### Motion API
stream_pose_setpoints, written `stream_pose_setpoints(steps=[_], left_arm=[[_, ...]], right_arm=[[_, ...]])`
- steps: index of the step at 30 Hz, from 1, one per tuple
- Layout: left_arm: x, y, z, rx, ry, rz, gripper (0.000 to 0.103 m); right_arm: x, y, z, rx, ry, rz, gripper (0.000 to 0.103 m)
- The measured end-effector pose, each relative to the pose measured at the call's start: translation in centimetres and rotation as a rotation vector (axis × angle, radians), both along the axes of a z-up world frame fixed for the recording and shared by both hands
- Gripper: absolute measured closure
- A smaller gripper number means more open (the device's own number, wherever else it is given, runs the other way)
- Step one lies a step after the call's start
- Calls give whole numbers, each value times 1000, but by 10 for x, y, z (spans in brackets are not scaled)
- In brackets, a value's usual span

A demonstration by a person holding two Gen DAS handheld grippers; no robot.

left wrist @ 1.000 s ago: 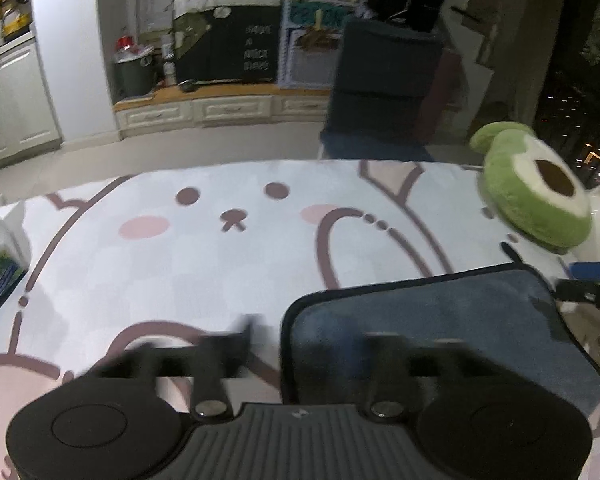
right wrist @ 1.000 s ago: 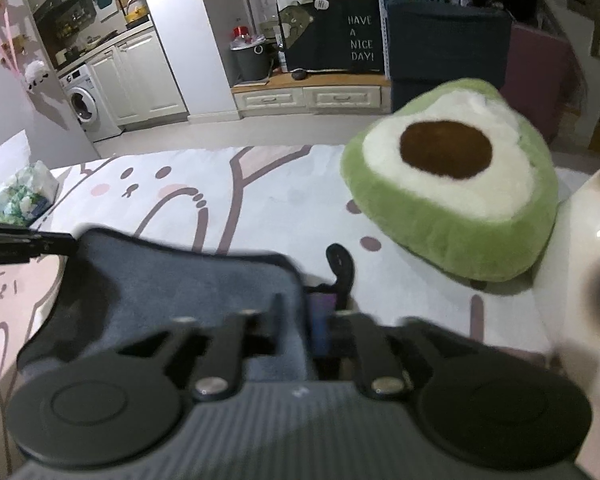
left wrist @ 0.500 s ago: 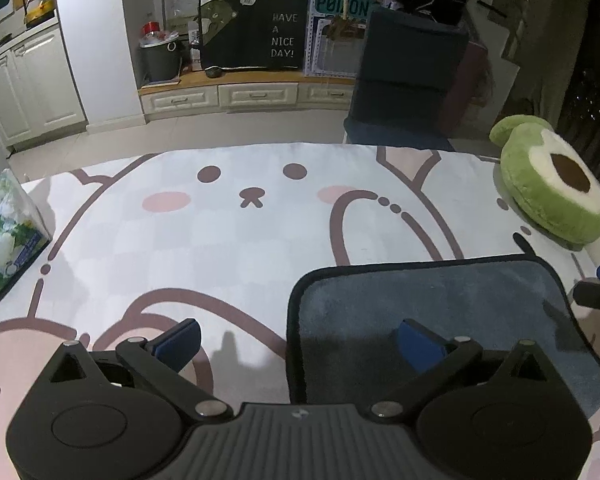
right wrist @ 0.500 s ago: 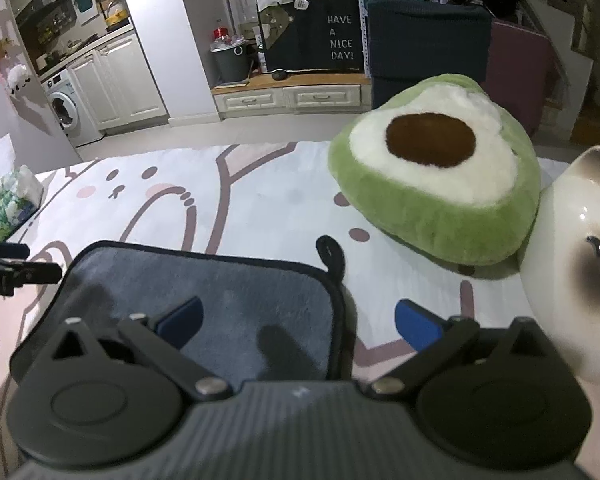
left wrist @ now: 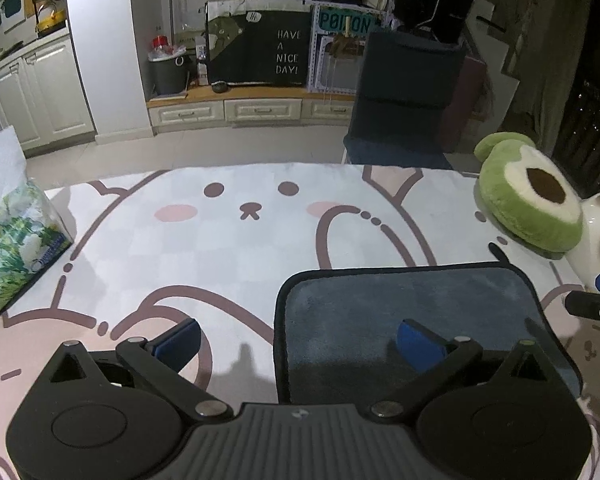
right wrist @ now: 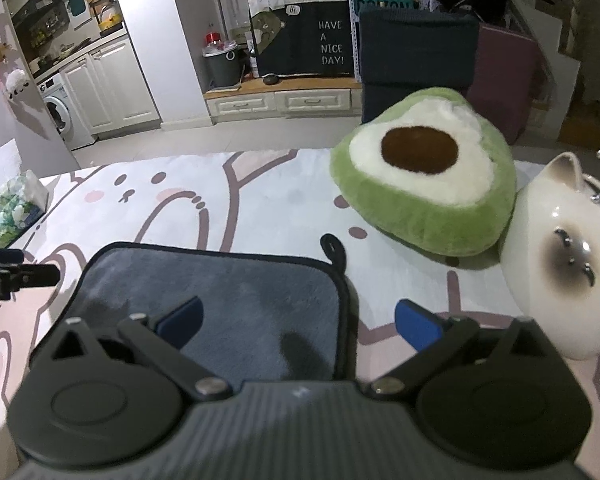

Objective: Fold towel

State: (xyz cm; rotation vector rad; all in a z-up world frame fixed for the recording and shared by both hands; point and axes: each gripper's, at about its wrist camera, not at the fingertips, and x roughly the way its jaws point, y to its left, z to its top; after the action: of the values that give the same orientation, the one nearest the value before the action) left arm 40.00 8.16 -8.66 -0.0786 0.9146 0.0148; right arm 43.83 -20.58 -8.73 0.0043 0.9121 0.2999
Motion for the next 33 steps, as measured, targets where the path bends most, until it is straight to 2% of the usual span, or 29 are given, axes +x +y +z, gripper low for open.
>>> stream_pose_setpoints(steps=[15,33], left_arm=[[-57,-22,39,22,-50,3,0],[-136,-32,75,30,-97,29,0]], right_arm=[[-63,0,47,-13,-59,-8,0],[-138,-4,77,-12,-110,-12,0]])
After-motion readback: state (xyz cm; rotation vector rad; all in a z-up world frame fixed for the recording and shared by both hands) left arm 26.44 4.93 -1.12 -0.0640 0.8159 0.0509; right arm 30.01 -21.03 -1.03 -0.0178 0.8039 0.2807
